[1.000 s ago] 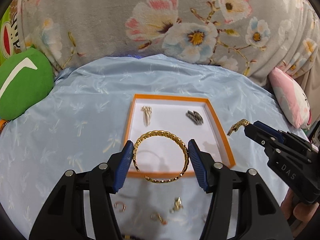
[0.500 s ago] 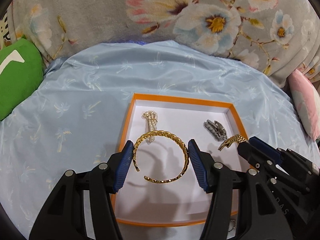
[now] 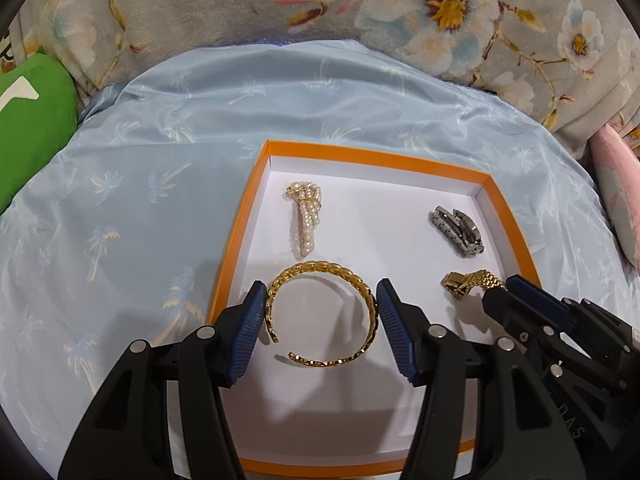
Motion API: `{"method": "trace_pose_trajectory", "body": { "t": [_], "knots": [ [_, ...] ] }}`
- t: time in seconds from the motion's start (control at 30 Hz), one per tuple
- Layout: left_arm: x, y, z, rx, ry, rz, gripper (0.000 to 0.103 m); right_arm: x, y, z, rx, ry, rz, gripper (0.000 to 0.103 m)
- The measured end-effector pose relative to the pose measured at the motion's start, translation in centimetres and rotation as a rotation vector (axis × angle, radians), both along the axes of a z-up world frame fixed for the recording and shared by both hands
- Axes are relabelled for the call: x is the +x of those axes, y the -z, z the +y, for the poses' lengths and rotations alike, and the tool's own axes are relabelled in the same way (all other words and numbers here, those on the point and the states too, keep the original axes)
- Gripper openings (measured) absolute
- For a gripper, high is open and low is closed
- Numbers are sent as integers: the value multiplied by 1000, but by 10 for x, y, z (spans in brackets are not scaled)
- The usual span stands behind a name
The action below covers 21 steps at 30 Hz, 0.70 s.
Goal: Organize jewelry
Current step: 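Carry the gold bangle and gold watch into the orange box and open both tools, then move the left tool back over the black bead bracelet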
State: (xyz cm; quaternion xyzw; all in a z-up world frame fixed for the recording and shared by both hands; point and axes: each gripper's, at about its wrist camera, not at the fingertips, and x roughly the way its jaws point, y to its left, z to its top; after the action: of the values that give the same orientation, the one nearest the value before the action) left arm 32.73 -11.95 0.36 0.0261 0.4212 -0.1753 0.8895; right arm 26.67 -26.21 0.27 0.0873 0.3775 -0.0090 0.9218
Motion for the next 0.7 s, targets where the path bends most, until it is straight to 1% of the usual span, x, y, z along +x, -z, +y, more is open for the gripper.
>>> {"method": "trace_pose_trajectory", "body": {
  "t": [0.07, 0.1, 0.17, 0.2, 0.3, 0.4, 0.57, 0.7],
  "knots": [
    [0, 1, 3, -12, -7, 6, 55, -2, -1, 0, -8, 7, -11, 22],
    [0, 0, 3, -14, -8, 4, 56, -3, -2, 0, -12, 9, -14, 22],
    [-2, -1, 2, -14, -9, -3, 60, -5, -3, -1, -11, 14, -21, 25],
    [-3, -1, 2, -13, -9, -4, 61, -7, -3, -1, -9, 17, -25, 28],
    [-4, -1, 2, -16, -12, -6, 62, -13, -6, -4, 3, 21, -38, 29],
    [-9, -6, 7, -49, -15, -14, 62, -21, -12, -5, 7, 24, -56, 29],
    [-26, -21, 25, -59, -28, -51, 62, -50, -23, -4, 16, 19, -87, 29],
    [-52, -33, 48, -50, -37, -82, 62, -81, -29, 1, 18, 15, -99, 29]
  ]
}}
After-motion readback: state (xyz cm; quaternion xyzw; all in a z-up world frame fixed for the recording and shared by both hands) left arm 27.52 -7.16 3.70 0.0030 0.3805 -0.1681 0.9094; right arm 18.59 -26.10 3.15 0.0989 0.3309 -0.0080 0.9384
